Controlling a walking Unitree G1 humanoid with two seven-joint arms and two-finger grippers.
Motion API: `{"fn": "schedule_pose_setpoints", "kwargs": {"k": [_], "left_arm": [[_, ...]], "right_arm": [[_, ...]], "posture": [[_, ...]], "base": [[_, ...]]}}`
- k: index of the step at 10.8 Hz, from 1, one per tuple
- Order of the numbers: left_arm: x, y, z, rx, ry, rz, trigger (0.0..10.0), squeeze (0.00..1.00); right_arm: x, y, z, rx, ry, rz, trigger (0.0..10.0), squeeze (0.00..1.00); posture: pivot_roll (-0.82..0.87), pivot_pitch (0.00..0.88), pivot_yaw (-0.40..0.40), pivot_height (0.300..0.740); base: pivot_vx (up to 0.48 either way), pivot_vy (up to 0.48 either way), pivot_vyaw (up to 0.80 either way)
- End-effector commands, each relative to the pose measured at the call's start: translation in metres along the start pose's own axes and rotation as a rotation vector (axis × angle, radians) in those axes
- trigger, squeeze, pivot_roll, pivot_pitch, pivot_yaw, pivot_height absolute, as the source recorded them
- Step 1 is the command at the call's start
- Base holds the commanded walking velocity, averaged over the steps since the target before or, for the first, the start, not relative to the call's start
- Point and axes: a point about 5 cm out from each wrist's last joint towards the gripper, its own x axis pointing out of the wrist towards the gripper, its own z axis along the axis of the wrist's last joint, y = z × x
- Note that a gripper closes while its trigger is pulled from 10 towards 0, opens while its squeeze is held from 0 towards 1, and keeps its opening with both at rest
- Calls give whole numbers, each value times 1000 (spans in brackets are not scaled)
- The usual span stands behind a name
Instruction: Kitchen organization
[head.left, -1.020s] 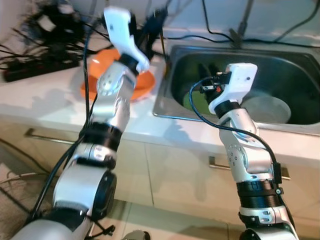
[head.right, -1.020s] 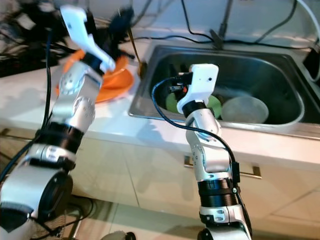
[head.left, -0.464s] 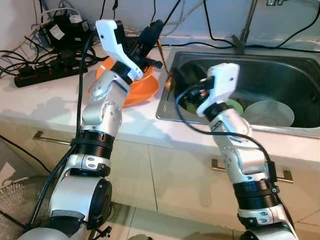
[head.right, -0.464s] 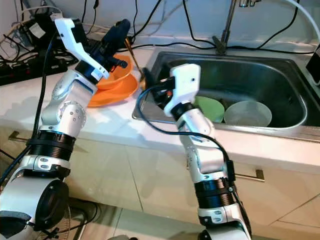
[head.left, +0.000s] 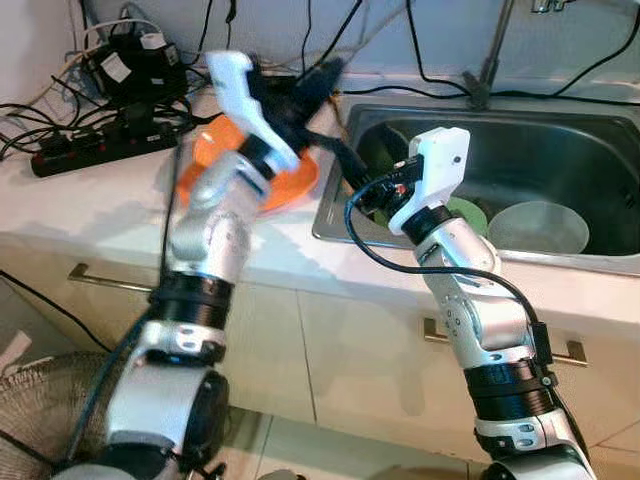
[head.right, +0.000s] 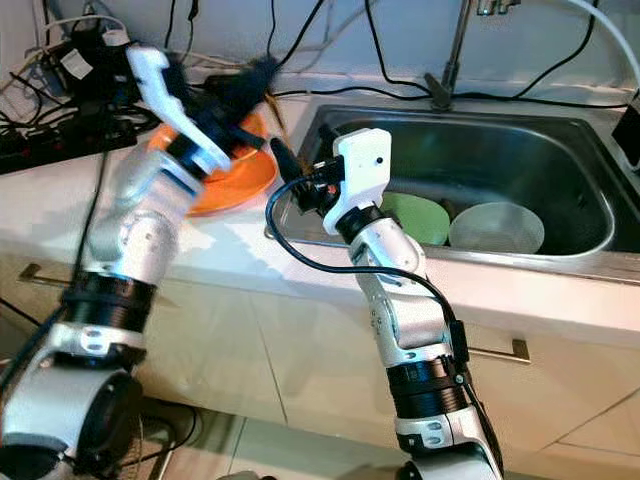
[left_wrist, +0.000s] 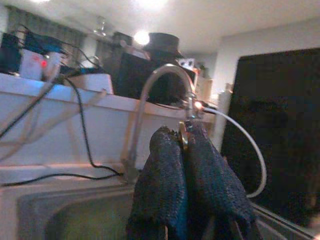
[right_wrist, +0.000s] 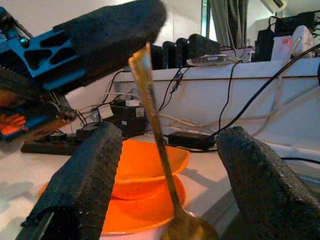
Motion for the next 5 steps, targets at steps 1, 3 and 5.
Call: {"fn": "schedule_pose_setpoints", "kwargs": {"k": [1, 3, 5], "left_arm": [[1, -6, 2, 2, 1, -35, 10000, 0], [3, -15, -2, -17, 20, -66, 10000, 0], [3, -17, -4, -22, 29, -73, 10000, 0]], "right_arm": [[0, 5, -1, -10, -4, 20, 10000, 0], [1, 8, -5, -6, 6, 29, 10000, 0], [1, 8, -6, -6, 9, 30, 10000, 0]], "posture": [[102, 7, 97, 740], [109, 0, 95, 740], [110, 0, 94, 740]], "base": [[0, 0, 0], [0, 0, 0], [0, 0, 0]]}}
